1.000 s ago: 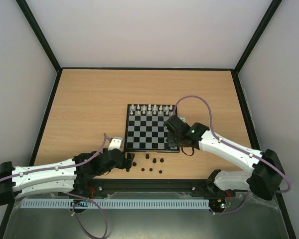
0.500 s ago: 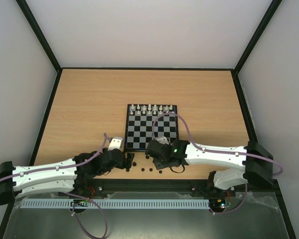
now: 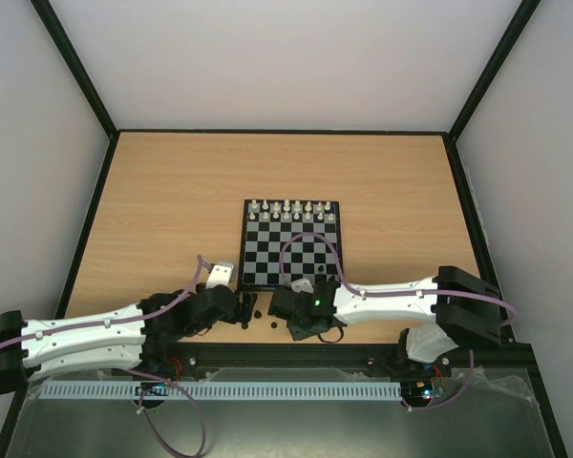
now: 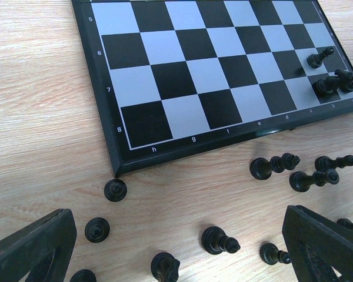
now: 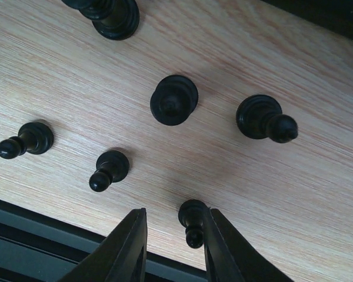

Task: Set up the chess pieces on the board
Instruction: Pick up the chess piece at the center of the board.

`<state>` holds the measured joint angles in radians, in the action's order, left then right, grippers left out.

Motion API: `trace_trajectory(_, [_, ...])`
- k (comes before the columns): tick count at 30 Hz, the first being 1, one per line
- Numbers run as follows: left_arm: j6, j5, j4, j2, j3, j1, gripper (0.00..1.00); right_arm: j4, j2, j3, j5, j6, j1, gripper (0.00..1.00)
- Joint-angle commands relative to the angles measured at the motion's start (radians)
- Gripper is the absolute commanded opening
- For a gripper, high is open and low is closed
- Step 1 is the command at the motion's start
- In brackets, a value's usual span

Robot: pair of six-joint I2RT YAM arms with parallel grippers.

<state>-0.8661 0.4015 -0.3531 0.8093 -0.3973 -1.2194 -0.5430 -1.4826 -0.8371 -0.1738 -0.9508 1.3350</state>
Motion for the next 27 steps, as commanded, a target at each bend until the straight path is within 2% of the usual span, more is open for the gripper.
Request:
trace_trajectory(1, [-0.008, 0.017, -0.015, -0.016, -0.002, -0.009, 0.99, -0.012, -0.018, 0.019, 0.007, -0.026, 0.012, 0.28])
trace_trajectory(9, [-0.007, 0.016, -0.015, -0.018, 0.002, -0.009, 0.99, -0.019, -0.038, 0.032, -0.001, -0.046, 0.012, 0.24])
trace_trajectory(17, [-0.007, 0.013, -0.013, -0.019, 0.004, -0.009, 0.99, -0.027, -0.025, 0.031, -0.014, -0.049, 0.012, 0.09])
trace_trajectory(21, [-0.007, 0.013, -0.013, -0.018, 0.004, -0.009, 0.99, -0.068, 0.013, 0.022, -0.06, -0.062, 0.007, 0.07])
trace_trajectory(27, [-0.002, 0.011, -0.003, -0.005, -0.004, -0.009, 0.99, -0.166, 0.088, -0.025, -0.123, 0.002, -0.104, 0.07])
